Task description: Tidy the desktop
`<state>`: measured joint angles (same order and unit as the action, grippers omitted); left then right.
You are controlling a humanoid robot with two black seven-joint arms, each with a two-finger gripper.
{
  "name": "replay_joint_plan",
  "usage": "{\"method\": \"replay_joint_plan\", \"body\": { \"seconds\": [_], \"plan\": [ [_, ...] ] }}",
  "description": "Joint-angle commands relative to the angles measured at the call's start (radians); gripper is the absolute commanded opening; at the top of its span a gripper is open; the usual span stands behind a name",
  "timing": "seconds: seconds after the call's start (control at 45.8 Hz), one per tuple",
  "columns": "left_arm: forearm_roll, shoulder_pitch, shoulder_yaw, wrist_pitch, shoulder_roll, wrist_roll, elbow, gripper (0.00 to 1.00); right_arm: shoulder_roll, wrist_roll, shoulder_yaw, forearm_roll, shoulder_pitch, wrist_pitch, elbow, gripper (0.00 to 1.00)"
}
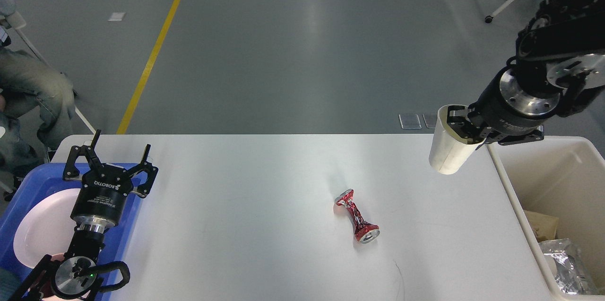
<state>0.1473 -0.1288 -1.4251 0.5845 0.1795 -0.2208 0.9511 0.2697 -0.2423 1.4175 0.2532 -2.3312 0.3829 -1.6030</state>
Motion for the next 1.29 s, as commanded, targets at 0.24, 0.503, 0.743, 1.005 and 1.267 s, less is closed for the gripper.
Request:
{"method": "replay_joint_plan", "body": {
  "seconds": [0.24,0.503,0.743,1.005,1.267],
  "plan": [
    [0.000,0.002,0.000,0.000,-0.002,-0.002,0.000,0.96,0.342,0.001,0.023,-0.083,0.397,-0.059,0.340,0.00],
    [0.000,0.002,0.000,0.000,-0.002,-0.002,0.000,0.96,0.450,0.003,-0.221,-0.086,0.886,-0.091,0.733,0.00],
    [0.000,0.000,0.000,0.000,-0.002,-0.002,0.000,0.96,0.367,0.006,-0.500,-0.086,1.343,-0.211,1.090,0.00],
    [0.000,0.000,0.000,0.000,-0.002,-0.002,0.000,0.96,0.143,0.009,-0.542,-0.078,1.659,-0.435,1.399,0.00],
    [0.000,0.000,0.000,0.000,-0.002,-0.002,0.000,0.96,0.089,0.009,-0.539,-0.080,1.738,-0.487,1.419,0.00]
  ]
}}
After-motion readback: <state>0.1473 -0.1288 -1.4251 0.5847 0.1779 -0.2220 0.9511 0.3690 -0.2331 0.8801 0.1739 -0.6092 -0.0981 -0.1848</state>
